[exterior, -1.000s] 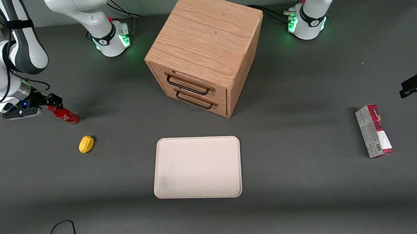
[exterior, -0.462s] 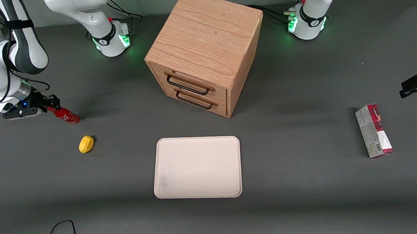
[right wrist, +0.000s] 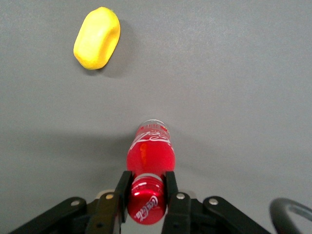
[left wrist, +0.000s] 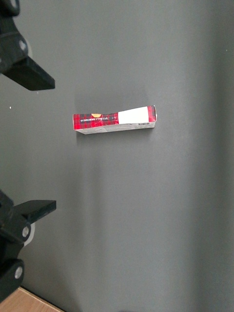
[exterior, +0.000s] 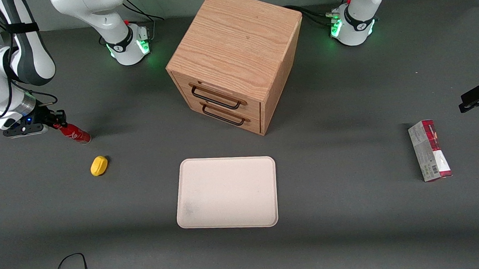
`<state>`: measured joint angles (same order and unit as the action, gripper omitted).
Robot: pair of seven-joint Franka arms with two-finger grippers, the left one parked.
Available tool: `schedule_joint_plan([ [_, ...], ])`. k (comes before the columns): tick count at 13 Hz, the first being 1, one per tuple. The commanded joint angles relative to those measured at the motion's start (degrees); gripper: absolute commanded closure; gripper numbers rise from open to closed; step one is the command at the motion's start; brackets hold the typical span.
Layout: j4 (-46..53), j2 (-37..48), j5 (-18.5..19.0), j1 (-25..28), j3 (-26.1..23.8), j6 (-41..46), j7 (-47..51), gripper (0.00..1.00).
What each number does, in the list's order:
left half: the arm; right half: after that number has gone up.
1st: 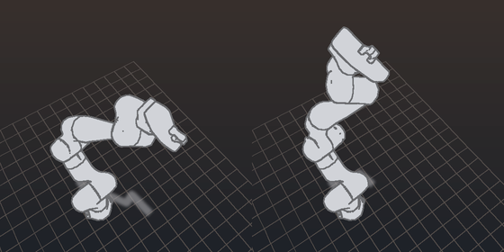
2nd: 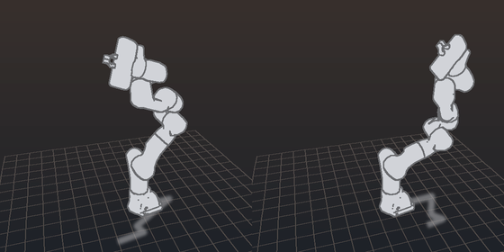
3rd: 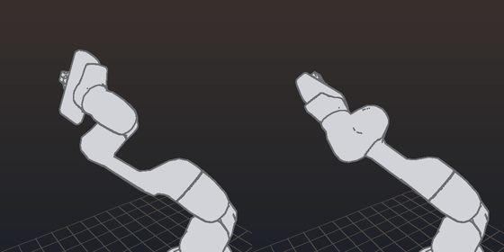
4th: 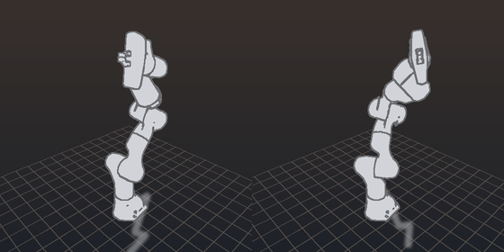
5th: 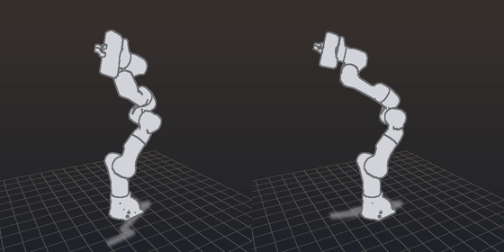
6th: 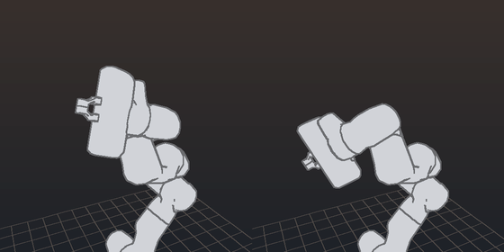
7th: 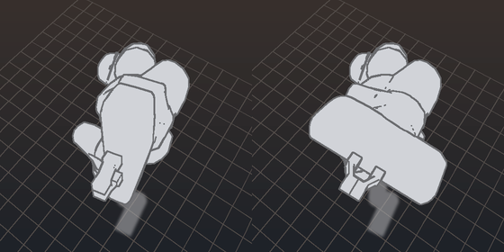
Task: Place coke bottle on tray
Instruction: 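Close the right gripper on the bottle and lift it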
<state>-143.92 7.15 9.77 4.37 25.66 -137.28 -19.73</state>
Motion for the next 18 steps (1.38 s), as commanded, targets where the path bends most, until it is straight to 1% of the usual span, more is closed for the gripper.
schedule_joint_plan([
  [1,1.45,1.10,-0.81,0.73,-0.17,2.44,1.10,1.00],
  [2,4.41,1.46,-0.81,0.73,-0.87,6.03,1.10,1.00],
  [3,8.88,1.20,-0.81,0.64,-2.79,13.11,1.18,1.00],
  [4,14.40,0.67,-0.98,0.64,-3.59,20.49,1.18,1.00],
  [5,20.03,-0.11,-1.59,0.64,-3.69,27.09,1.27,1.00],
  [6,24.87,-0.47,-3.17,0.64,-3.69,32.64,1.18,1.00],
  [7,29.27,-0.56,-4.14,0.64,-4.21,37.04,1.27,1.00],
  [8,33.58,-1.08,-4.23,0.64,-4.57,41.26,1.71,1.00],
  [11,51.48,-7.65,-4.58,0.47,-6.15,55.41,3.21,1.00],
  [12,57.47,-10.73,-5.46,0.46,-6.15,59.55,3.21,1.00],
  [13,61.62,-13.19,-6.25,0.46,-6.15,62.28,3.21,1.00],
  [14,63.83,-14.44,-6.61,0.46,-6.24,63.27,3.29,1.00],
  [16,65.08,-15.32,-7.13,0.46,-7.37,63.37,4.86,1.00],
  [18,68.93,-18.73,-9.85,0.29,-9.31,63.54,10.21,1.00],
])
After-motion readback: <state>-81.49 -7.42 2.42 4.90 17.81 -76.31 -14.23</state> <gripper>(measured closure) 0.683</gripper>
